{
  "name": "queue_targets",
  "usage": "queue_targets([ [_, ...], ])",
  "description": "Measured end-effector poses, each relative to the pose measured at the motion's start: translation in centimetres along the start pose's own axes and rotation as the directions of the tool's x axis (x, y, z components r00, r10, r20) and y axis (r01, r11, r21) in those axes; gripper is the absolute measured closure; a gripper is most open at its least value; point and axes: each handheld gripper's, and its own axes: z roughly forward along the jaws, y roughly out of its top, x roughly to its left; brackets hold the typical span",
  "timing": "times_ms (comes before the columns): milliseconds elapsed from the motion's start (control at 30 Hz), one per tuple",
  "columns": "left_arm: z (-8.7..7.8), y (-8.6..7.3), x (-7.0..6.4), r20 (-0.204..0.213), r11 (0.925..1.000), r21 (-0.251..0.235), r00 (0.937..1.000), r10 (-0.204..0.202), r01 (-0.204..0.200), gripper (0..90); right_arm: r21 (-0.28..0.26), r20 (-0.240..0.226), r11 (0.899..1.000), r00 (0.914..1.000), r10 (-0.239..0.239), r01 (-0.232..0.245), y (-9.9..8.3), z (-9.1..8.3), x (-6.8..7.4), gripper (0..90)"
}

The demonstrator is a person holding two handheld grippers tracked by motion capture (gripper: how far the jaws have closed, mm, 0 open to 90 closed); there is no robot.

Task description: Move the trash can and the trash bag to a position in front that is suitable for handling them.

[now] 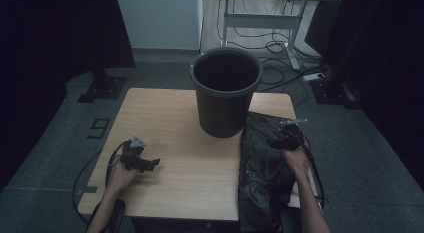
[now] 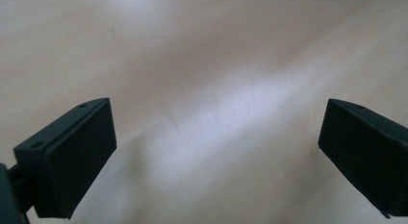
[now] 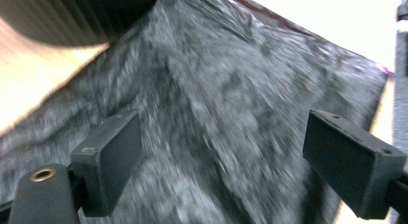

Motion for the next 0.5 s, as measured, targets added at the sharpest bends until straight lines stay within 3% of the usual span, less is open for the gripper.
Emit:
queue_targets([
  [67,0.6,1.3,0.4,0.011,0.9998,-0.019,0.9999,0.004,-0.004,0.1,0.011,-0.034,1.0,0.9993,0.017,-0.016,0.9,1.0,0.1,0.0],
  [133,1.0,2.0,0.6,0.01,0.9995,-0.028,0.9999,0.013,-0.012,0.5,0.014,-0.034,1.0,0.9993,0.017,-0.017,1.2,1.3,0.1,0.0],
  [233,2.8,4.9,1.5,0.017,0.9962,-0.07,0.9984,0.054,-0.053,1.1,-0.024,-0.027,1.0,0.9996,0.01,-0.01,2.9,2.3,0.3,0.0],
  [333,3.9,7.2,2.2,0.033,0.9949,-0.091,0.9984,0.047,-0.043,3.6,-0.053,-0.042,0.998,0.9987,0.03,-0.032,4.4,3.0,0.2,0.0],
  [367,3.9,7.2,2.2,0.033,0.9949,-0.091,0.9984,0.047,-0.043,4.1,-0.058,-0.041,0.998,0.9987,0.031,-0.033,4.8,3.2,0.2,0.0],
  [500,5.1,10.9,2.8,0.041,0.9911,-0.131,0.9988,0.026,-0.02,4.4,-0.086,-0.022,0.996,0.9995,0.023,-0.025,6.3,3.9,0.3,0.0],
])
